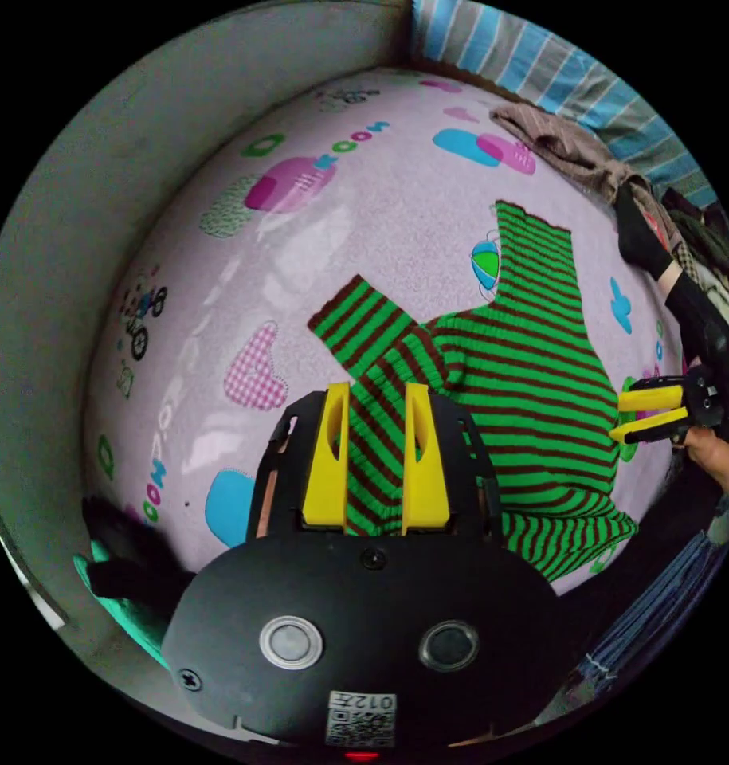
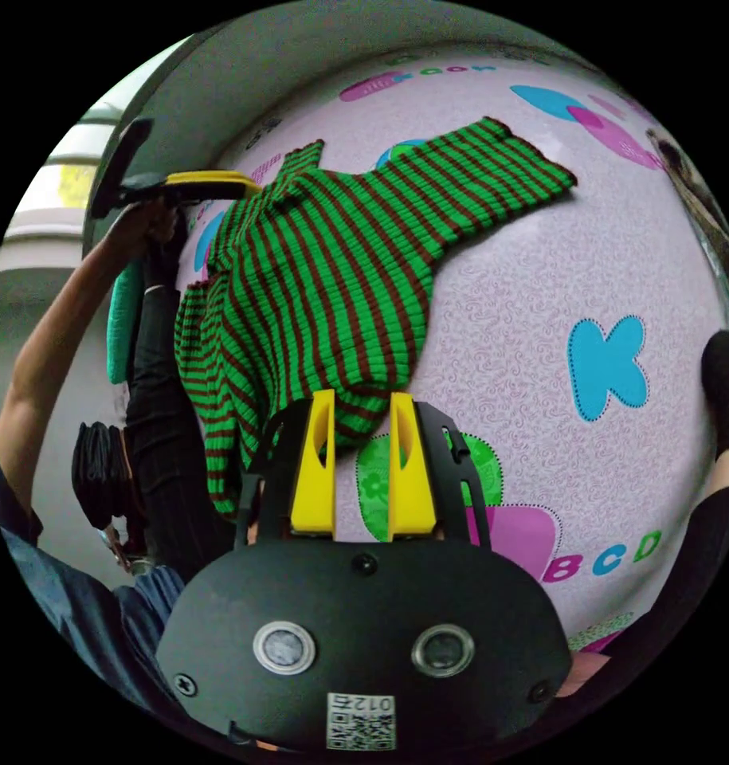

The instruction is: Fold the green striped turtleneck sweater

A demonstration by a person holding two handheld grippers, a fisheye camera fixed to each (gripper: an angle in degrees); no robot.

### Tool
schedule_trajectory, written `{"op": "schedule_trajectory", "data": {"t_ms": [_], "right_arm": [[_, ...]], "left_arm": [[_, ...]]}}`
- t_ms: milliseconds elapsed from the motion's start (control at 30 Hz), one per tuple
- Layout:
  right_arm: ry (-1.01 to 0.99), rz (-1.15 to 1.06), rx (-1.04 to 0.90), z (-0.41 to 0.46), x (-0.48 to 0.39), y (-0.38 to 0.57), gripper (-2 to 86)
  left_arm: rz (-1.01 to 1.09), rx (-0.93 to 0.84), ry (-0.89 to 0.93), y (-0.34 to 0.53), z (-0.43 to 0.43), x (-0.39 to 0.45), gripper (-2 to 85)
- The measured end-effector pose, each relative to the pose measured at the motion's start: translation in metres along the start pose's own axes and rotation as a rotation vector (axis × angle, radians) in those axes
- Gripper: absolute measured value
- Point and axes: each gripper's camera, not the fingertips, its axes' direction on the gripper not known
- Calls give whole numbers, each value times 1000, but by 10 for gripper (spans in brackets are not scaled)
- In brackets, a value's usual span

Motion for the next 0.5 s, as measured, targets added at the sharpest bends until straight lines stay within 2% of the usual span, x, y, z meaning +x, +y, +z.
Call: {"op": "schedule_trajectory", "data": {"t_ms": [100,133,300,500], "right_arm": [[-7,-67,5,0,-15,-11,33],[-30,-65,27,-4,-17,-15,18],[-154,-90,148,-47,-29,-19,-6],[-92,-173,300,-141,-55,-17,-9]], "left_arm": [[34,-151,-49,-7,14,10,47],[32,-145,-44,-5,12,11,40],[-107,-19,-81,28,-41,-1,8],[-175,185,-160,71,-143,-2,1]]}}
